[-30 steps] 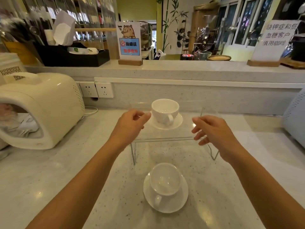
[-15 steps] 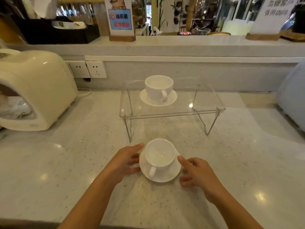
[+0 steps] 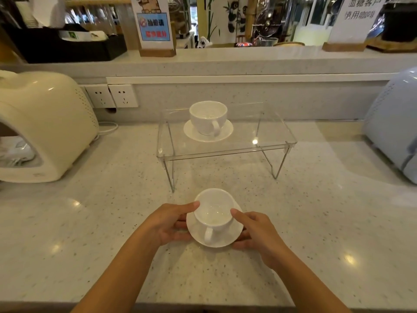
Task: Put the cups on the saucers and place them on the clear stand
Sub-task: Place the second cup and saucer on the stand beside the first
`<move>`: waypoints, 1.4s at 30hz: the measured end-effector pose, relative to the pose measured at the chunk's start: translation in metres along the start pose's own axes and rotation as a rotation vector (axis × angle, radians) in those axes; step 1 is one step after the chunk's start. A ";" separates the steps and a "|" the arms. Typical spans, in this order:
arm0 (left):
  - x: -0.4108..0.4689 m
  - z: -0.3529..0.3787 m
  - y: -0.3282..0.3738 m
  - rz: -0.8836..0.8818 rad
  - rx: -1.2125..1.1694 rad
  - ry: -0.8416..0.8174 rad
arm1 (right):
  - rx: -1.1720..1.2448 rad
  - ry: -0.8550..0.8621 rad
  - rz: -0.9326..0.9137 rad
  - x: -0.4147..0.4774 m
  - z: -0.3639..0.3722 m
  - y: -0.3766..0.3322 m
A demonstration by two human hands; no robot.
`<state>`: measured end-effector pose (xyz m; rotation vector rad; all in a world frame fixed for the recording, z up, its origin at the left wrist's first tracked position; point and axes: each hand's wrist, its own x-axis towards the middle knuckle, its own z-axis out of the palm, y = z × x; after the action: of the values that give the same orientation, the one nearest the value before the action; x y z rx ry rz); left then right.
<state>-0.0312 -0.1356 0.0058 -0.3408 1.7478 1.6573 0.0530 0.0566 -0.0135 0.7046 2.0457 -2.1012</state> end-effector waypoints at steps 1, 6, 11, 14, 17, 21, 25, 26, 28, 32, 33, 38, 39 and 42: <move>-0.001 0.001 -0.002 0.009 0.008 -0.002 | -0.005 -0.001 -0.006 -0.001 -0.001 0.001; -0.009 0.012 -0.007 0.075 0.069 -0.011 | -0.020 0.056 -0.066 -0.006 -0.012 0.004; -0.019 0.033 0.006 0.202 0.074 -0.020 | -0.012 0.100 -0.199 -0.015 -0.036 -0.016; -0.025 0.051 0.022 0.320 0.058 -0.036 | -0.023 0.147 -0.303 -0.019 -0.054 -0.039; -0.032 0.073 0.043 0.433 0.041 -0.042 | -0.048 0.193 -0.395 -0.019 -0.073 -0.064; -0.035 0.100 0.072 0.534 0.037 -0.006 | -0.092 0.224 -0.475 -0.014 -0.092 -0.099; -0.025 0.122 0.102 0.576 0.055 0.044 | -0.120 0.241 -0.467 0.005 -0.107 -0.131; -0.020 0.126 0.110 0.583 0.052 0.065 | -0.134 0.239 -0.456 0.012 -0.110 -0.139; -0.007 0.133 0.124 0.595 0.068 0.126 | -0.170 0.221 -0.422 0.027 -0.116 -0.153; 0.017 0.142 0.147 0.648 0.174 0.291 | -0.186 0.168 -0.350 0.054 -0.122 -0.176; 0.022 0.143 0.152 0.668 0.212 0.330 | -0.186 0.164 -0.332 0.061 -0.122 -0.180; 0.043 0.148 0.166 0.728 0.376 0.444 | -0.199 0.182 -0.283 0.087 -0.116 -0.194; 0.047 0.148 0.167 0.726 0.393 0.461 | -0.199 0.191 -0.281 0.091 -0.114 -0.195; 0.054 0.149 0.168 0.715 0.429 0.512 | -0.189 0.233 -0.279 0.101 -0.106 -0.197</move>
<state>-0.1302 0.0461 0.1091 0.0964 2.7843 1.6644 -0.0906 0.1976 0.1273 0.6982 2.5621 -1.9997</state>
